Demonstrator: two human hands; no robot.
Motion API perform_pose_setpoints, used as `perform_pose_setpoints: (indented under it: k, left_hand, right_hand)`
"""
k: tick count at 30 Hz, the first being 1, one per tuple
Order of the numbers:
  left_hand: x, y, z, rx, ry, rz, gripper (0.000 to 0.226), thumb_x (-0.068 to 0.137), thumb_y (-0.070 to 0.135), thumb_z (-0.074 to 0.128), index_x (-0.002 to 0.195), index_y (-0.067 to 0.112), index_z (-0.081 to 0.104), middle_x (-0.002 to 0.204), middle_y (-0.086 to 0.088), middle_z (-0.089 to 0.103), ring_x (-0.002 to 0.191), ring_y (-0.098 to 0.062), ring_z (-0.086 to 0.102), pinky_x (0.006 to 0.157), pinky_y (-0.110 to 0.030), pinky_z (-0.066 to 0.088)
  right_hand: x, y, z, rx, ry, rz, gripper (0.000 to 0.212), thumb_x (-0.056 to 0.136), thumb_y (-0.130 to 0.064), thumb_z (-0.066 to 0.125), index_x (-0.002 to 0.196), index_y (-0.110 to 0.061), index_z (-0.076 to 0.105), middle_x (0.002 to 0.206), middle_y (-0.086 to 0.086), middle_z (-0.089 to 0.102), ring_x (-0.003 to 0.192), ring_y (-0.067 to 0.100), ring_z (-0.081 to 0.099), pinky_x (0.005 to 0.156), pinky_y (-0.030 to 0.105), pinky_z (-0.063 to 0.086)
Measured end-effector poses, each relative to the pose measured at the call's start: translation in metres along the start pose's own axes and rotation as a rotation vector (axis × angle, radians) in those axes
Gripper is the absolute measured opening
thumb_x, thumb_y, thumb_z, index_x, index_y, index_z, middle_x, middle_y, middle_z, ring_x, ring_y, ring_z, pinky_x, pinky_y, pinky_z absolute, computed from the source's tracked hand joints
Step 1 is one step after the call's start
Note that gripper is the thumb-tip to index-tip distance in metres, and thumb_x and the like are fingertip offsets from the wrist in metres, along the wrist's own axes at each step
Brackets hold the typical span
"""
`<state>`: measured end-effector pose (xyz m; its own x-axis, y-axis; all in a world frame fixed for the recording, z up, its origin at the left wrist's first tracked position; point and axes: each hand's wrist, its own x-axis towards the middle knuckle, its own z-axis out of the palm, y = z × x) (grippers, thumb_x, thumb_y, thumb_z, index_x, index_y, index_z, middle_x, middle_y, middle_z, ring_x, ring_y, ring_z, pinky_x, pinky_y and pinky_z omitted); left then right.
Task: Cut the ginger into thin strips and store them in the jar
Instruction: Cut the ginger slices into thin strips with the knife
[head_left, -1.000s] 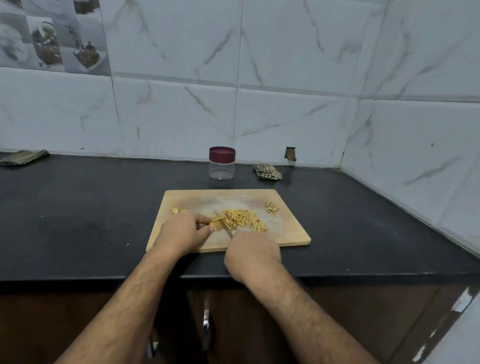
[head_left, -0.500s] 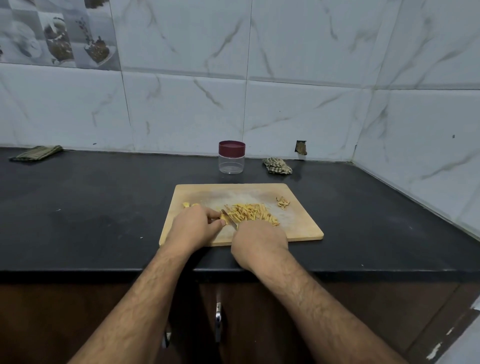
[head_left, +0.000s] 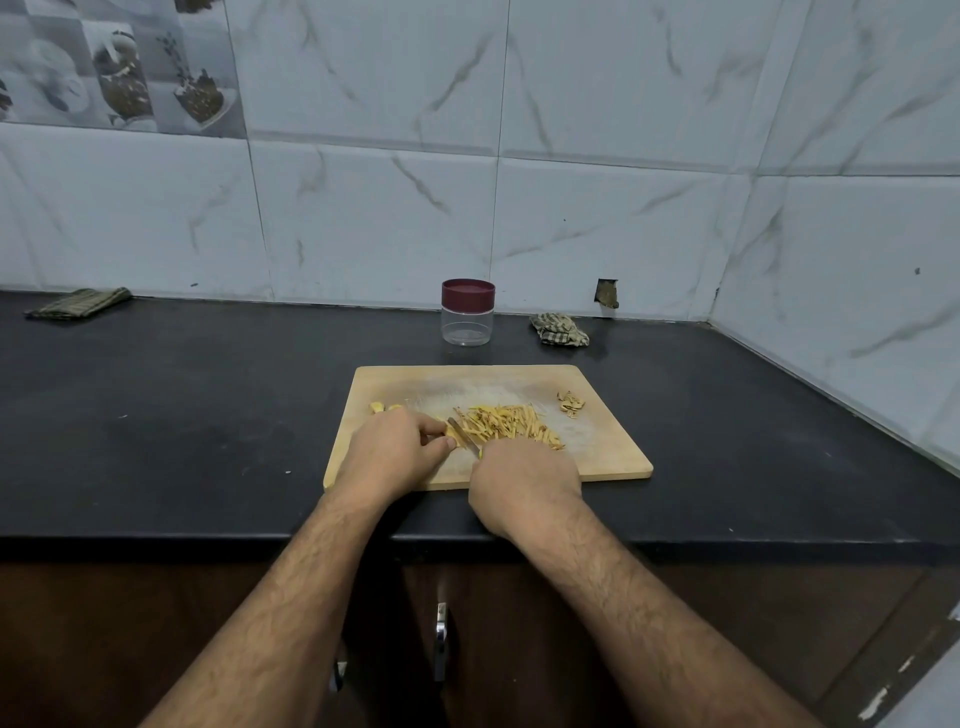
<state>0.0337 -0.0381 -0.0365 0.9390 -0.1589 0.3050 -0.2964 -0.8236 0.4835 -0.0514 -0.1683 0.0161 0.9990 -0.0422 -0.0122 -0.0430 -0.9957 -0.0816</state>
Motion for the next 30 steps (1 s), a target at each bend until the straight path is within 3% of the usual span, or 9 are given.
perform_pose_setpoints:
  k: [3, 9, 14, 17, 21, 25, 28, 30]
  left_hand:
    - [-0.0001, 0.0005, -0.0006, 0.013, 0.0, -0.001, 0.03, 0.092, 0.034, 0.061, 0.065, 0.021, 0.064, 0.048, 0.006, 0.044, 0.053, -0.012, 0.043, 0.052, -0.029, 0.028]
    - [0.0002, 0.0001, -0.0005, -0.005, 0.022, 0.012, 0.019, 0.092, 0.037, 0.062, 0.096, 0.027, 0.077, 0.056, 0.011, 0.054, 0.065, -0.014, 0.052, 0.059, -0.028, 0.033]
    - [-0.001, 0.0014, -0.0019, 0.007, 0.005, 0.002, 0.025, 0.092, 0.036, 0.061, 0.073, 0.023, 0.07, 0.05, 0.007, 0.048, 0.055, -0.013, 0.047, 0.052, -0.028, 0.029]
    - [-0.0016, 0.0022, -0.0028, 0.009, 0.006, -0.005, 0.025, 0.092, 0.036, 0.061, 0.074, 0.022, 0.071, 0.049, 0.006, 0.048, 0.054, -0.011, 0.045, 0.052, -0.029, 0.029]
    - [-0.0019, 0.0032, -0.0034, 0.008, 0.013, -0.002, 0.025, 0.092, 0.036, 0.062, 0.071, 0.023, 0.066, 0.047, 0.009, 0.044, 0.053, -0.01, 0.041, 0.053, -0.028, 0.027]
    - [-0.0021, 0.0019, -0.0026, 0.009, 0.016, 0.007, 0.022, 0.091, 0.037, 0.062, 0.079, 0.021, 0.072, 0.06, 0.006, 0.061, 0.067, -0.016, 0.056, 0.062, -0.03, 0.043]
    - [-0.0027, 0.0031, -0.0026, 0.019, 0.013, 0.018, 0.026, 0.092, 0.036, 0.061, 0.072, 0.022, 0.07, 0.053, 0.005, 0.053, 0.063, -0.02, 0.053, 0.055, -0.029, 0.035]
    - [-0.0023, 0.0036, -0.0024, 0.016, 0.016, 0.012, 0.022, 0.092, 0.037, 0.061, 0.08, 0.024, 0.075, 0.052, 0.006, 0.051, 0.061, -0.017, 0.051, 0.056, -0.029, 0.033]
  right_hand:
    - [-0.0007, -0.0007, 0.002, -0.016, 0.005, 0.0, 0.025, 0.102, -0.027, 0.045, 0.118, -0.016, 0.061, 0.112, 0.003, 0.064, 0.093, 0.021, 0.056, 0.073, 0.034, 0.041]
    - [0.0006, 0.0043, -0.0039, 0.013, 0.011, 0.048, 0.023, 0.1, -0.02, 0.045, 0.116, -0.017, 0.062, 0.113, 0.003, 0.065, 0.1, 0.023, 0.061, 0.073, 0.033, 0.042]
    - [-0.0014, 0.0018, -0.0029, 0.005, 0.012, -0.012, 0.023, 0.101, -0.026, 0.044, 0.115, -0.019, 0.062, 0.111, 0.002, 0.064, 0.1, 0.023, 0.06, 0.074, 0.033, 0.04]
    - [0.0006, 0.0022, -0.0021, 0.004, 0.006, -0.007, 0.025, 0.102, -0.026, 0.044, 0.116, -0.018, 0.061, 0.113, 0.002, 0.064, 0.096, 0.022, 0.058, 0.074, 0.033, 0.04]
    - [0.0037, 0.0055, -0.003, 0.012, -0.006, 0.024, 0.026, 0.102, -0.025, 0.043, 0.119, -0.018, 0.061, 0.118, 0.002, 0.064, 0.106, 0.024, 0.06, 0.076, 0.033, 0.039]
    - [0.0033, 0.0068, -0.0038, 0.014, 0.007, 0.019, 0.025, 0.102, -0.026, 0.043, 0.118, -0.019, 0.061, 0.115, 0.002, 0.064, 0.1, 0.022, 0.059, 0.075, 0.033, 0.04]
    - [0.0017, 0.0054, -0.0027, 0.01, 0.008, 0.005, 0.025, 0.102, -0.028, 0.044, 0.116, -0.018, 0.061, 0.114, 0.002, 0.064, 0.094, 0.022, 0.056, 0.074, 0.033, 0.039]
    - [0.0015, 0.0059, -0.002, 0.009, 0.002, 0.001, 0.027, 0.102, -0.028, 0.043, 0.118, -0.018, 0.061, 0.116, 0.002, 0.064, 0.101, 0.023, 0.059, 0.075, 0.032, 0.039]
